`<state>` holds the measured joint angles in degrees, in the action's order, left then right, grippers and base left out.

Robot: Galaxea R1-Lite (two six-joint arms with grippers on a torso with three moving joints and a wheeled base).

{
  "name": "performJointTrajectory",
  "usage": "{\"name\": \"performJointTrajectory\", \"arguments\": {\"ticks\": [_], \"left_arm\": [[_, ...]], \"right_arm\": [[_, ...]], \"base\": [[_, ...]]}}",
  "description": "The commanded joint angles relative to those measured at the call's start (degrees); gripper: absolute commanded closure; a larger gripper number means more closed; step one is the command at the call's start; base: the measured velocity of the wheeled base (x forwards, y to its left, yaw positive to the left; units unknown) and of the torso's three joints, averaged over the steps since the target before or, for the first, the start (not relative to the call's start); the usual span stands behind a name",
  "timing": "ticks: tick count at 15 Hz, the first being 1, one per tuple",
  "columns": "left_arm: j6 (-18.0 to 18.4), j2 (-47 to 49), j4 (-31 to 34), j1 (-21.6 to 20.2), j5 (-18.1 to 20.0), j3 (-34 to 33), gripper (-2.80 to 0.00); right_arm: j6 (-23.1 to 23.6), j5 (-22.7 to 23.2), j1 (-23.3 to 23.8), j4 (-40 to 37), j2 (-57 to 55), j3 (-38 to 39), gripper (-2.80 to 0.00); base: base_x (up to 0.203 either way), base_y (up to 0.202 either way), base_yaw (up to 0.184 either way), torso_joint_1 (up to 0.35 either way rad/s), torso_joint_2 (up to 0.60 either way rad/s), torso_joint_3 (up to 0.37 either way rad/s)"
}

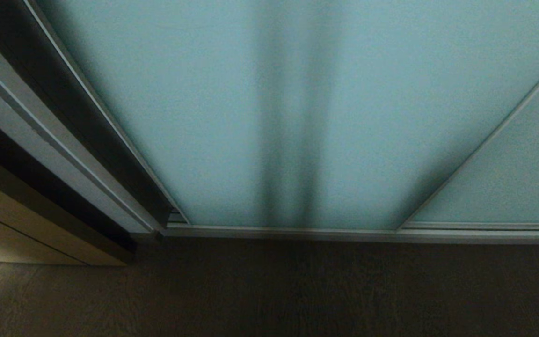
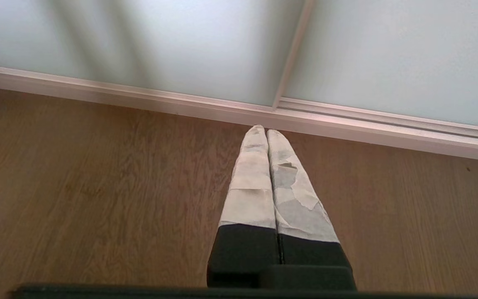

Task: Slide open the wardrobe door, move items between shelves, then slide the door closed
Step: Open the door

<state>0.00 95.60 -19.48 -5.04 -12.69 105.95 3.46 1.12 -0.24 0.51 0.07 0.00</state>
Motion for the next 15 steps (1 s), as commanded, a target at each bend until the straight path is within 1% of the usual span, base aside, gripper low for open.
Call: {"name": "performJointTrajectory", "arguments": {"ticks": [1, 3, 5, 7, 8, 12, 15], "left_arm": [[-0.5, -2.7, 0.6, 2.2, 1.0, -2.0, 0.0], [-0.8, -3.2, 0.6, 3.1, 2.0, -4.2, 0.0], [-1.2, -4.2, 0.7, 5.1, 2.4, -5.8, 0.0], [-1.7, -4.9, 0.7, 6.1, 4.3, -7.6, 0.0], [-1.7, -4.9, 0.6, 7.0, 4.4, -7.8, 0.0], [-1.6, -5.3, 0.7, 13.1, 4.5, -8.5, 0.0], [-1.7, -4.3, 0.8, 16.4, 4.5, -8.9, 0.0]], "right_arm": [[0.1, 0.0, 0.0, 0.0, 0.1, 0.0, 0.0], [0.1, 0.0, 0.0, 0.0, 0.1, 0.0, 0.0], [0.1, 0.0, 0.0, 0.0, 0.1, 0.0, 0.0], [0.1, 0.0, 0.0, 0.0, 0.1, 0.0, 0.0], [0.1, 0.0, 0.0, 0.0, 0.1, 0.0, 0.0], [0.1, 0.0, 0.0, 0.0, 0.1, 0.0, 0.0], [0.1, 0.0, 0.0, 0.0, 0.1, 0.0, 0.0]], "base": [[0.0, 0.0, 0.0, 0.0, 0.0, 0.0], [0.0, 0.0, 0.0, 0.0, 0.0, 0.0], [0.0, 0.0, 0.0, 0.0, 0.0, 0.0], [0.0, 0.0, 0.0, 0.0, 0.0, 0.0], [0.0, 0.0, 0.0, 0.0, 0.0, 0.0], [0.0, 0.0, 0.0, 0.0, 0.0, 0.0], [0.0, 0.0, 0.0, 0.0, 0.0, 0.0]]}}
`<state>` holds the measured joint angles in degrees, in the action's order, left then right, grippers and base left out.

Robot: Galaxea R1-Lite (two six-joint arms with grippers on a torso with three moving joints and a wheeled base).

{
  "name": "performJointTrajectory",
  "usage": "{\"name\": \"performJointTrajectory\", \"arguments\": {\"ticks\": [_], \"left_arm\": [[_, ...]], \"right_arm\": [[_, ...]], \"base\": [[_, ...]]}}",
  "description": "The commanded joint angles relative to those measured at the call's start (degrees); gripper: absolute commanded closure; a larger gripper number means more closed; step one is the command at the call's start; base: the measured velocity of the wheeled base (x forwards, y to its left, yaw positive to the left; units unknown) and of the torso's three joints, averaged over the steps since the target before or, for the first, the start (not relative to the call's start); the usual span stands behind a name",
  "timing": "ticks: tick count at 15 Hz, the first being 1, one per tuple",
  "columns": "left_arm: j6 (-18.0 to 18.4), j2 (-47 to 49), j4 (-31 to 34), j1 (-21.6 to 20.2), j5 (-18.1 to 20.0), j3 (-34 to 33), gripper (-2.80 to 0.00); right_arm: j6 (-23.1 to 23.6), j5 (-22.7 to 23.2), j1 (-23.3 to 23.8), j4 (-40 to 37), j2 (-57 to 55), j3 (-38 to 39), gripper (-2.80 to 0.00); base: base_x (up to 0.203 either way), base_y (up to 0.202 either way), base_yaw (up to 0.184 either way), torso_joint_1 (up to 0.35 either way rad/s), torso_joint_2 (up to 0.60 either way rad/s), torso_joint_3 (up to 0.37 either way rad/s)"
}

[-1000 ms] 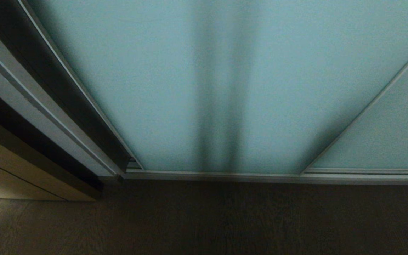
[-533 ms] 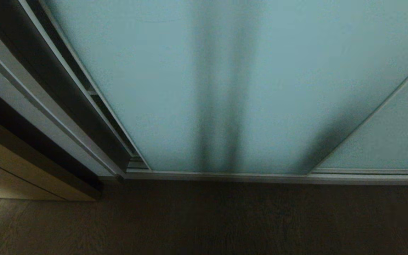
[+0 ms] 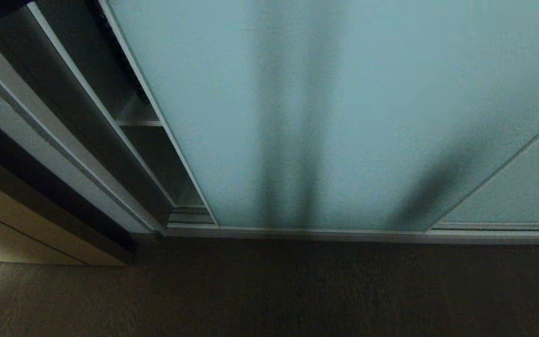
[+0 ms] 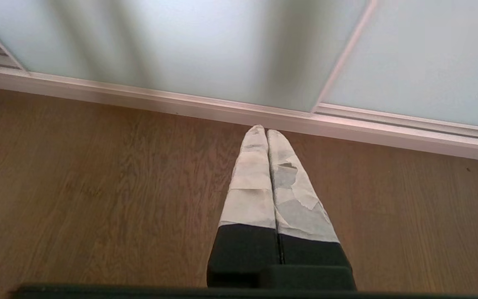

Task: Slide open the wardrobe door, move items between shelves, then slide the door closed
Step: Open the door

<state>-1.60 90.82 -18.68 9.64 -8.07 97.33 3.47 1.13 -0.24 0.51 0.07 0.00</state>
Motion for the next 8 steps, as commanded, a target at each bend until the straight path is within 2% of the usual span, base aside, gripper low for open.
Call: {"name": "performJointTrajectory", "arguments": {"ticks": [1, 5, 8], "left_arm": [[-0.1, 0.7, -0.1, 3.0, -0.2, -0.7, 0.0], [-0.1, 1.7, -0.2, 9.7, -0.4, -1.2, 0.0], [0.0, 4.8, -0.5, 13.0, -0.2, 0.4, 0.0]], "right_arm": [[0.0, 0.0, 0.0, 0.0, 0.1, 0.0, 0.0], [0.0, 0.0, 0.0, 0.0, 0.1, 0.0, 0.0], [0.0, 0.0, 0.0, 0.0, 0.1, 0.0, 0.0]], "base": [[0.0, 0.0, 0.0, 0.0, 0.0, 0.0], [0.0, 0.0, 0.0, 0.0, 0.0, 0.0], [0.0, 0.0, 0.0, 0.0, 0.0, 0.0]]}}
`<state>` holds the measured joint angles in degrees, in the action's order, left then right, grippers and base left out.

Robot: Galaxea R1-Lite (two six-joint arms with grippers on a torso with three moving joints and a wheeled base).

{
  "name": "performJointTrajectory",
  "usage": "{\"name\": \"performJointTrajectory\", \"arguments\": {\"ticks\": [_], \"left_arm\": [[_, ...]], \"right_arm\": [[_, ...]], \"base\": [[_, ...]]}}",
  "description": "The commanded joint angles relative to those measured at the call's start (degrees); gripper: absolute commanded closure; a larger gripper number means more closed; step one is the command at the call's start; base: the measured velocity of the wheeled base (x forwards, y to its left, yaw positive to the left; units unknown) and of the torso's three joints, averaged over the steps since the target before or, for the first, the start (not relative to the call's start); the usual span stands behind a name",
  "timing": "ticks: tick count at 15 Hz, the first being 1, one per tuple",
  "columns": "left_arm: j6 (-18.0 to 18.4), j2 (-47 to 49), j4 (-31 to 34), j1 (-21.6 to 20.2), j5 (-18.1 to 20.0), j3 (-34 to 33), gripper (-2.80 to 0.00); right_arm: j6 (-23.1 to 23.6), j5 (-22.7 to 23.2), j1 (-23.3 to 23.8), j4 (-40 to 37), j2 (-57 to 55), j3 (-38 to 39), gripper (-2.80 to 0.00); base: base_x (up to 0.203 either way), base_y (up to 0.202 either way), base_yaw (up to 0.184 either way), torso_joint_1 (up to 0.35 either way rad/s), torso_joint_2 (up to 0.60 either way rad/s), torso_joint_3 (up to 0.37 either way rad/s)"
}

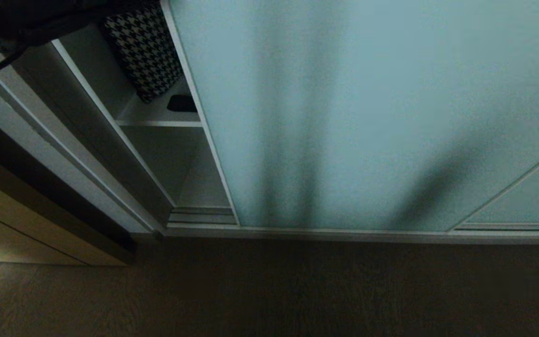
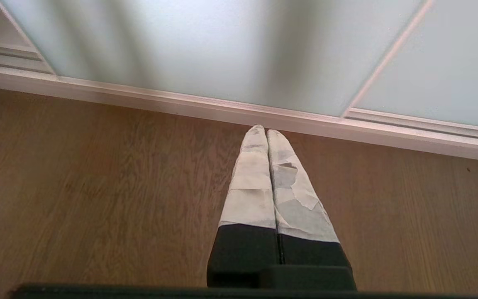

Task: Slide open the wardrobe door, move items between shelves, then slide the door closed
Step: Open the door

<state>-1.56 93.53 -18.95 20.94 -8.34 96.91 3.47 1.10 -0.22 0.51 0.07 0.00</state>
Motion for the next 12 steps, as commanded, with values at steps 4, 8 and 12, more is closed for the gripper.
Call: {"name": "performJointTrajectory", "arguments": {"ticks": [4, 8, 12], "left_arm": [[0.0, 6.0, -0.4, 6.2, 0.0, 4.7, 0.0], [0.0, 9.3, -0.6, 10.8, 0.1, 8.7, 0.0], [-0.2, 9.7, -0.7, 16.2, 0.2, 8.8, 0.0]], "right_arm": [[0.0, 0.0, 0.0, 0.0, 0.0, 0.0, 0.0], [0.0, 0.0, 0.0, 0.0, 0.1, 0.0, 0.0], [0.0, 0.0, 0.0, 0.0, 0.1, 0.0, 0.0]], "base": [[0.0, 0.0, 0.0, 0.0, 0.0, 0.0], [0.0, 0.0, 0.0, 0.0, 0.0, 0.0], [0.0, 0.0, 0.0, 0.0, 0.0, 0.0]]}}
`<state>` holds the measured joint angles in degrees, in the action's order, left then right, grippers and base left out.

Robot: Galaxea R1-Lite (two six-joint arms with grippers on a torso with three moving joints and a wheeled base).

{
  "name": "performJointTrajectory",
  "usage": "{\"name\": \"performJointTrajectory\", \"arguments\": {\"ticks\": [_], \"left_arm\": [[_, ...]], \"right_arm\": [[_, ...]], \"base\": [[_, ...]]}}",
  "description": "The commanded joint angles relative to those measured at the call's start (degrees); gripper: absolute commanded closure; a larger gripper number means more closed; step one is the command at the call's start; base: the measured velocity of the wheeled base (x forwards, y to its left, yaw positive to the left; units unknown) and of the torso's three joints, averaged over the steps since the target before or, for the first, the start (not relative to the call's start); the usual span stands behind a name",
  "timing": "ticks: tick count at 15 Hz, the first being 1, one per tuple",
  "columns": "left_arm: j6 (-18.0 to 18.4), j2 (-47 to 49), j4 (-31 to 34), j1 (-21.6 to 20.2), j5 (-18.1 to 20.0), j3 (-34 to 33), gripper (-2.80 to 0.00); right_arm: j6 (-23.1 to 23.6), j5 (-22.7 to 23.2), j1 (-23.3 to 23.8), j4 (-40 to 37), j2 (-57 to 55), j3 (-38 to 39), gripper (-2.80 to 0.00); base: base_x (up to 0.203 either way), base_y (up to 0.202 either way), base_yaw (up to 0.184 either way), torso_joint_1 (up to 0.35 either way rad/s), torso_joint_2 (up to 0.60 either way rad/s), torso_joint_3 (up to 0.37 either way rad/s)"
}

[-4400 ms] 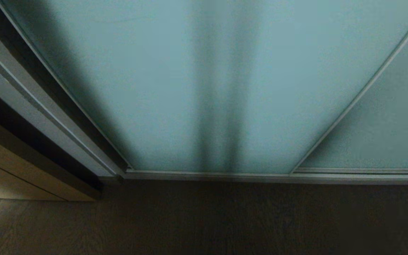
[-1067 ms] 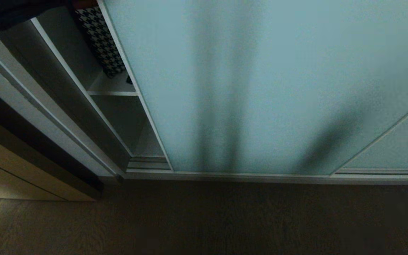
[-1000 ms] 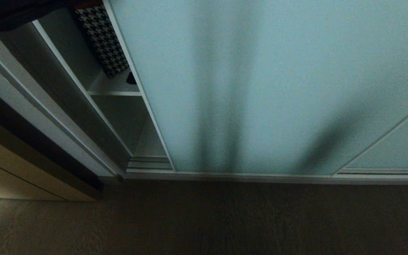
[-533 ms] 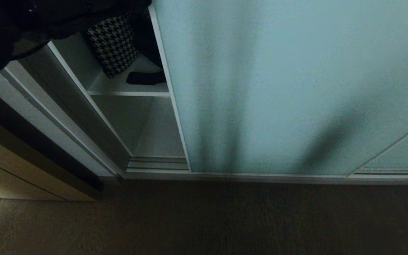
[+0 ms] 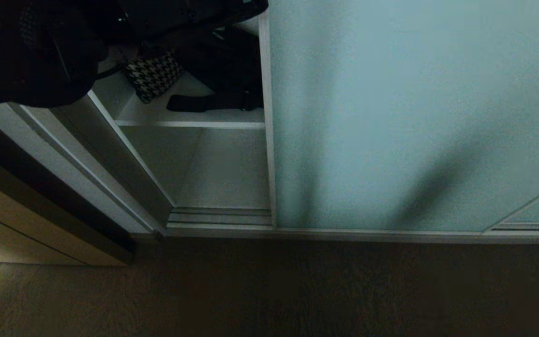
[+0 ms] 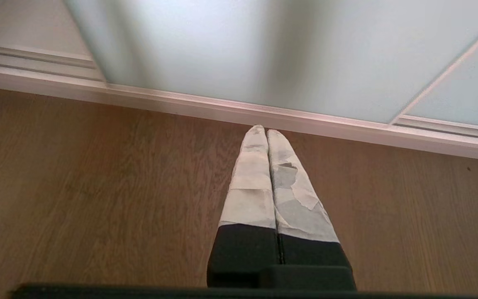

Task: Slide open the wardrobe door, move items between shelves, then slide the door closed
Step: Open the door

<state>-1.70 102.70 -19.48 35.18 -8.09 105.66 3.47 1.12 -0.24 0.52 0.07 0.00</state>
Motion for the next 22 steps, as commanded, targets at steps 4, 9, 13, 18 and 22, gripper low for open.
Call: {"name": "performJointTrajectory", "arguments": {"ticks": [4, 9, 13, 18, 22], "left_arm": [[-0.3, 3.5, -0.5, 6.3, -0.6, 1.6, 0.0], [-1.6, -0.8, 0.9, 6.3, -1.1, 3.4, 0.0], [-2.4, -4.5, 2.5, 6.1, -2.6, 3.0, 0.0], [-1.9, -13.6, 5.5, 4.2, -8.8, -0.9, 0.0], [1.6, -24.6, 10.2, -1.1, -16.4, -7.4, 0.0]], "right_arm": [[0.0, 0.0, 0.0, 0.0, 0.1, 0.0, 0.0], [0.0, 0.0, 0.0, 0.0, 0.1, 0.0, 0.0], [0.0, 0.0, 0.0, 0.0, 0.1, 0.0, 0.0], [0.0, 0.0, 0.0, 0.0, 0.1, 0.0, 0.0], [0.0, 0.0, 0.0, 0.0, 0.1, 0.0, 0.0]], "base": [[0.0, 0.0, 0.0, 0.0, 0.0, 0.0], [0.0, 0.0, 0.0, 0.0, 0.0, 0.0], [0.0, 0.0, 0.0, 0.0, 0.0, 0.0], [0.0, 0.0, 0.0, 0.0, 0.0, 0.0], [0.0, 0.0, 0.0, 0.0, 0.0, 0.0]]}}
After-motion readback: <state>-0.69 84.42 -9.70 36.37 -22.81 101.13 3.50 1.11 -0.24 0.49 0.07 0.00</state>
